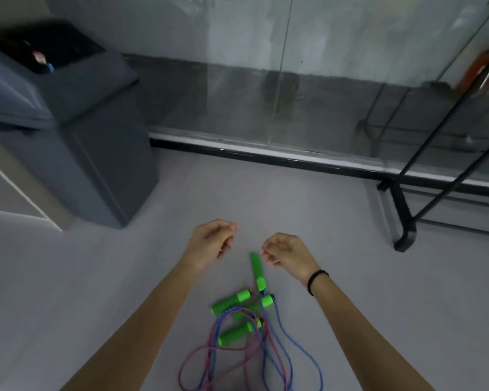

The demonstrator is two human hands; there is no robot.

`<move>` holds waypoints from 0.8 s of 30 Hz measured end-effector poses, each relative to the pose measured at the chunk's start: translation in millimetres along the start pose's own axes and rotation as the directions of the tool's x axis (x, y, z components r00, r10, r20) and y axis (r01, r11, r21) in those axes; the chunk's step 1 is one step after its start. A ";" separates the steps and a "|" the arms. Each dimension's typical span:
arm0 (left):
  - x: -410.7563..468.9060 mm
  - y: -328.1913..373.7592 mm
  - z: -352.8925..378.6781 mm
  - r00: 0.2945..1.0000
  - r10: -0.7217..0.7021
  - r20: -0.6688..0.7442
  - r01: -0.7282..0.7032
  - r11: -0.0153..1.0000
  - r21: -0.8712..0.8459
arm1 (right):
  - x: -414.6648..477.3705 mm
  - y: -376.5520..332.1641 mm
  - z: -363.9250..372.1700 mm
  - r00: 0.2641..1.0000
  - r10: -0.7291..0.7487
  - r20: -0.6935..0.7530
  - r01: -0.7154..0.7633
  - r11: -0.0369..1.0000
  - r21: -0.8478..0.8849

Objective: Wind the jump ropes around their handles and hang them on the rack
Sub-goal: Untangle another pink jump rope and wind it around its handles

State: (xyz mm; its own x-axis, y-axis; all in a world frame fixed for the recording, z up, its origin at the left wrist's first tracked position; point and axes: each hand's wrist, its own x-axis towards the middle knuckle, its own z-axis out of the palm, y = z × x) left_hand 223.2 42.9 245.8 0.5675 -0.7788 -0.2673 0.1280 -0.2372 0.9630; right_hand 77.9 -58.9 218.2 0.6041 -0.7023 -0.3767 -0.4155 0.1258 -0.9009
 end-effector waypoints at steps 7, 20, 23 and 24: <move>59.0 -175.2 -1.3 0.999 0.045 -0.006 -0.045 0.998 0.033 | 93.6 173.6 33.3 0.998 -0.054 -0.014 0.052 0.991 -0.123; 81.1 -292.5 -7.5 0.999 0.043 0.000 -0.043 0.999 -0.024 | 186.3 330.4 84.3 0.991 -0.039 -0.127 -0.037 0.835 -0.549; 83.5 -297.8 -9.3 0.999 0.033 0.009 -0.033 0.999 -0.025 | 191.8 337.6 96.5 0.997 0.032 -0.063 -0.065 0.781 -0.621; 84.2 -299.6 -10.4 0.999 0.029 0.013 -0.029 0.999 -0.024 | 193.3 342.4 100.8 0.998 0.059 -0.010 -0.050 0.737 -0.674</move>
State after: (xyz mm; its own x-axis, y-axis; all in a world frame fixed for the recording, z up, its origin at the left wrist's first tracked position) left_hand 241.1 54.4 -64.8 0.5605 -0.7928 -0.2392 0.1309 -0.2004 0.9709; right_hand 121.0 -80.9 -184.8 0.5721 -0.7003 -0.4270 -0.7947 -0.3444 -0.4998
